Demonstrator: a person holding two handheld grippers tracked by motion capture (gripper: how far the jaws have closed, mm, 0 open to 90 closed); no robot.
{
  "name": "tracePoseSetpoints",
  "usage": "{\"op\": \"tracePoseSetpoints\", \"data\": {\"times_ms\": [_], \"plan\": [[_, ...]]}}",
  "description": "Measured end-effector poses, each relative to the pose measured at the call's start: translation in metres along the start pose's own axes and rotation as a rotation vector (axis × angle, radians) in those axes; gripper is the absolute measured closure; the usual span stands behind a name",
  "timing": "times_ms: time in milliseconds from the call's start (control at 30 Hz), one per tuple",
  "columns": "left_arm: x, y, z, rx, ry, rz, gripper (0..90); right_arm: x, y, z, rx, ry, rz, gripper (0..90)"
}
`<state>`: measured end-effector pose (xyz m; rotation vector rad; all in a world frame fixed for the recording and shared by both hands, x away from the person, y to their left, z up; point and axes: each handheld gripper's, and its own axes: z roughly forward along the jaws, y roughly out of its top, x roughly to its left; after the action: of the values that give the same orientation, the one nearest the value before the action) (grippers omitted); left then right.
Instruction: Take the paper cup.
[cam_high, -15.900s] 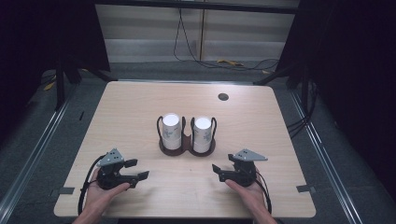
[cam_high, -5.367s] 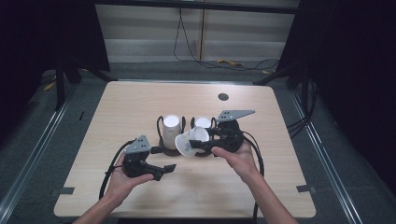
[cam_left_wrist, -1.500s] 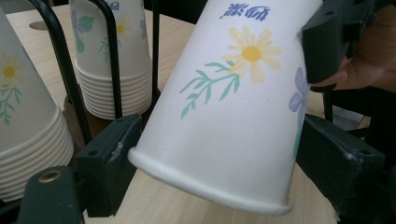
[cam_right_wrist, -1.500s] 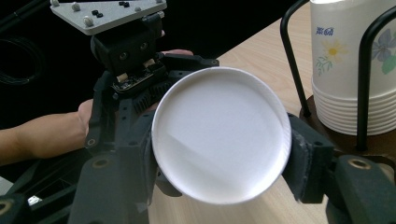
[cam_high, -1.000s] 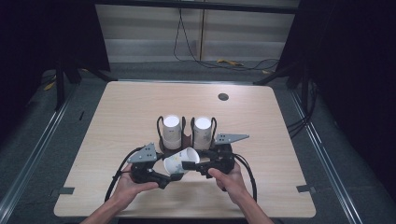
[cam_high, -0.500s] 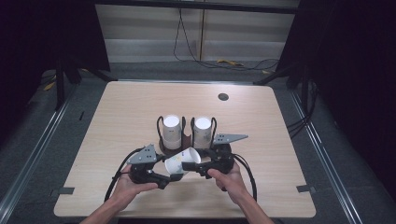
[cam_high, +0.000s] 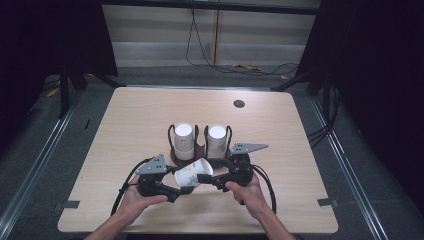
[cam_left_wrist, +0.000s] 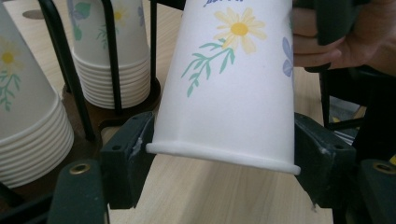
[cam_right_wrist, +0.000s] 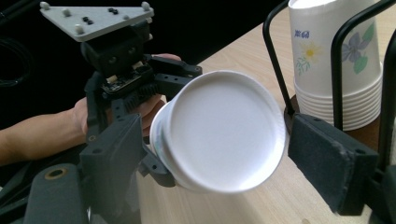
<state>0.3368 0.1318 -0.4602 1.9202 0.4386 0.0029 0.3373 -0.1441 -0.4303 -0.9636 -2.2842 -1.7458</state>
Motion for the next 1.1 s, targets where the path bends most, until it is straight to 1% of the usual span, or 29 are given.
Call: {"op": "tracePoseSetpoints", "data": {"times_ms": [33,133,167,300,367,400,467,567,667,700,733,767,800,867,933,1000,1067,1100], "plan": [[0.0,0.0,0.0,0.001,-0.001,-0.008,27.8,0.0,0.0,-0.001,-0.001,-0.002,-0.002,18.5],[0.001,0.001,-0.001,0.012,0.006,-0.009,27.8,0.0,0.001,-0.004,-0.004,-0.01,-0.013,18.5],[0.001,0.002,-0.003,0.02,0.0,-0.015,27.8,0.0,0.001,-0.005,-0.003,-0.013,-0.014,18.4],[0.001,0.004,-0.005,0.043,0.0,-0.004,27.8,0.0,0.001,-0.01,-0.001,-0.024,-0.02,18.4],[0.0,0.005,-0.006,0.049,0.005,-0.001,27.8,0.0,0.001,-0.011,0.009,-0.03,-0.026,18.3],[-0.001,0.007,-0.006,0.052,0.001,0.006,27.8,0.002,0.001,-0.012,0.015,-0.025,-0.033,18.2],[-0.001,0.008,-0.007,0.061,-0.007,0.007,27.8,0.004,0.001,-0.014,0.022,-0.026,-0.049,18.2],[-0.001,0.009,-0.008,0.08,-0.002,0.0,27.8,0.006,0.0,-0.018,0.04,-0.038,-0.066,18.0],[-0.001,0.009,-0.008,0.09,0.007,0.009,27.7,0.006,-0.002,-0.02,0.064,-0.06,-0.08,17.5],[0.0,0.011,-0.008,0.099,0.008,0.019,27.7,0.006,-0.003,-0.019,0.074,-0.07,-0.089,17.3],[0.0,0.012,-0.008,0.108,0.008,0.019,27.6,0.006,-0.003,-0.019,0.084,-0.08,-0.099,17.3],[0.001,0.013,-0.008,0.118,0.012,0.031,27.6,0.006,-0.004,-0.018,0.092,-0.086,-0.105,17.3],[0.001,0.013,-0.008,0.118,0.012,0.031,27.6,0.006,-0.004,-0.017,0.102,-0.091,-0.106,17.5],[0.003,0.014,-0.01,0.123,0.011,0.017,27.6,0.008,-0.005,-0.013,0.123,-0.115,-0.132,17.7],[0.004,0.013,-0.011,0.143,0.022,0.019,27.6,0.01,-0.007,-0.009,0.149,-0.114,-0.142,17.7],[0.006,0.013,-0.011,0.15,0.014,0.006,27.5,0.011,-0.008,-0.004,0.179,-0.122,-0.158,17.9],[0.006,0.012,-0.012,0.152,0.01,0.013,27.5,0.012,-0.008,-0.001,0.195,-0.12,-0.164,18.5],[0.006,0.012,-0.012,0.147,0.0,0.01,27.3,0.012,-0.008,0.001,0.203,-0.118,-0.17,18.6]]}}
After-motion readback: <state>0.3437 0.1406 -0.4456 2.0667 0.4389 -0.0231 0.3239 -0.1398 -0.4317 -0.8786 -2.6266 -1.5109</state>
